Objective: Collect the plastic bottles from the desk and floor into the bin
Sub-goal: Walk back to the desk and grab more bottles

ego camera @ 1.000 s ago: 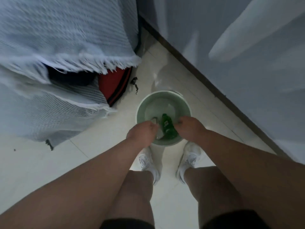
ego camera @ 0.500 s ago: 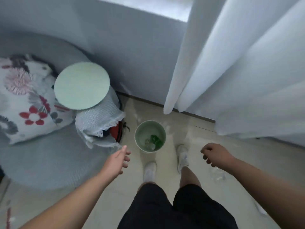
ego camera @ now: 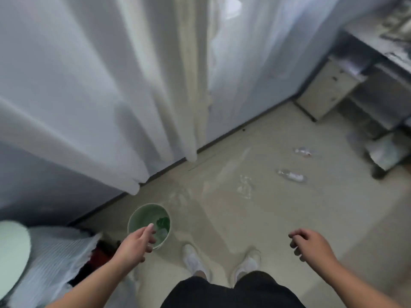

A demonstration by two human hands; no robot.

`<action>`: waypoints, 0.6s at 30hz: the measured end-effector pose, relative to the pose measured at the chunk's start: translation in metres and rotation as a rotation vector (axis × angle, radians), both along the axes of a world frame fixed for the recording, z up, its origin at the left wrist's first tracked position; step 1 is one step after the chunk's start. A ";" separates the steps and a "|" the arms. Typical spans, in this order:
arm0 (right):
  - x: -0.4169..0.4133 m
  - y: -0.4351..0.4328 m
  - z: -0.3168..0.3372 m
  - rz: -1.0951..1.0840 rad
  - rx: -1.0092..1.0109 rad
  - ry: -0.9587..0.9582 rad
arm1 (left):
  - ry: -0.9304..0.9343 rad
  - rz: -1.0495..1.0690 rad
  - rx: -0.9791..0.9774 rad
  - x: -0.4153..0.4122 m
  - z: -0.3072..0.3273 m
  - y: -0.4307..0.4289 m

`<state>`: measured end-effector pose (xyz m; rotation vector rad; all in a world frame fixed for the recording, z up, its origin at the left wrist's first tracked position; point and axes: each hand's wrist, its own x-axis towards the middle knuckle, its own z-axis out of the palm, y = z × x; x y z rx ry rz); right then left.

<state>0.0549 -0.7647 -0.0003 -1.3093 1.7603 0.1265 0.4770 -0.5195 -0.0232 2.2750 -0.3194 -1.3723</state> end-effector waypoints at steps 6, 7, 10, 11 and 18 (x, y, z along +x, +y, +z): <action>-0.139 0.043 -0.025 -0.382 0.026 -0.059 | -0.078 -0.365 -0.011 -0.081 0.009 -0.126; -0.160 0.049 -0.028 -0.438 0.038 -0.068 | -0.077 -0.415 -0.021 -0.100 0.010 -0.147; -0.212 0.066 -0.039 -0.585 0.081 -0.090 | -0.061 -0.538 -0.009 -0.155 0.018 -0.196; -0.230 0.070 -0.040 -0.633 0.091 -0.095 | -0.044 -0.568 -0.009 -0.175 0.020 -0.213; -0.319 0.022 -0.039 -0.707 0.062 -0.122 | -0.030 -0.717 -0.005 -0.273 0.035 -0.285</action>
